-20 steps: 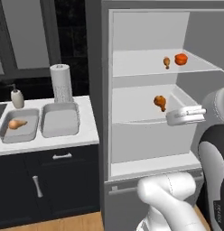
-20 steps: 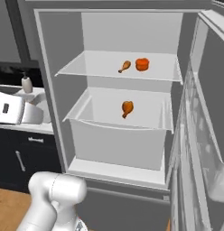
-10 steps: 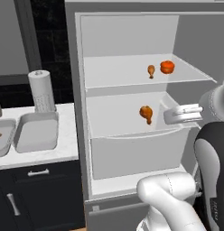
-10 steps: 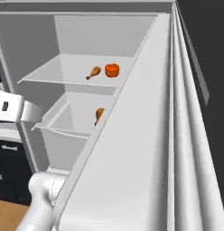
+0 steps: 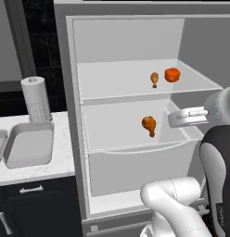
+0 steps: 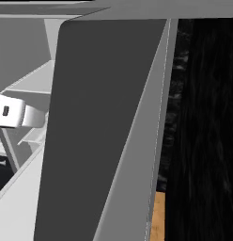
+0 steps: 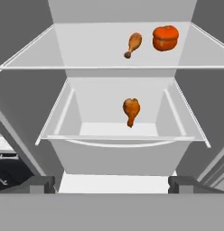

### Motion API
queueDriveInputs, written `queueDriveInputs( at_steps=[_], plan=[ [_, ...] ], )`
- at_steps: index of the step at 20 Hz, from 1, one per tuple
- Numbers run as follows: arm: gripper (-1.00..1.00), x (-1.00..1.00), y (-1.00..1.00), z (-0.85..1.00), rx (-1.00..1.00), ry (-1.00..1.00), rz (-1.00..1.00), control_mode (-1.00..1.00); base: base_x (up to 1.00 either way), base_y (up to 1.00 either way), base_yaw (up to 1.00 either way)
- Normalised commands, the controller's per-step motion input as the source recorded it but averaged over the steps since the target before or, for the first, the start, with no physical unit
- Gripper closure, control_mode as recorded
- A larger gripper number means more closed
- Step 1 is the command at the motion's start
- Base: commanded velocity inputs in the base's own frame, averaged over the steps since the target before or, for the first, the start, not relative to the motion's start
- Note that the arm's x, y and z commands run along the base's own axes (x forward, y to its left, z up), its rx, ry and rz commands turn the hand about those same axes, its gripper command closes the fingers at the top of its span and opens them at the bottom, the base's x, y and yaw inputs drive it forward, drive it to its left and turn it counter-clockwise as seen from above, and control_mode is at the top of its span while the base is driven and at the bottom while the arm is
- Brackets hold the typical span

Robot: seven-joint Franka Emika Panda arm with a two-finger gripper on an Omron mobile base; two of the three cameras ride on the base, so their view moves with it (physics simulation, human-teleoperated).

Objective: Place one squash and one chicken drumstick in each tupperware on the nearby counter, to pack two identical lunches.

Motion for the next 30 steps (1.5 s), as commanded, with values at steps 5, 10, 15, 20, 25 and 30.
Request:
queueDriveInputs(
  at_steps=[5,10,15,20,25,30],
  plan=[
    [-1.00,0.24,-0.13,0.01,0.02,0.00,0.00,-1.00,0.01,-0.04,0.00],
    [-1.00,0.58,-0.14,0.04,0.02,-0.08,-0.05,-1.00,0.00,0.00,0.00],
    [-1.00,0.68,0.00,0.00,0.00,-0.10,-0.14,-1.00,0.00,0.00,0.00],
    [-1.00,0.74,-0.01,0.06,0.00,0.07,-0.08,-1.00,0.00,0.00,0.00],
    [-1.00,0.66,-0.05,0.01,0.00,0.02,0.00,-1.00,0.00,0.00,0.00],
    [-1.00,0.70,0.00,0.00,0.00,0.00,0.00,-1.00,0.00,0.00,0.00]
  ],
)
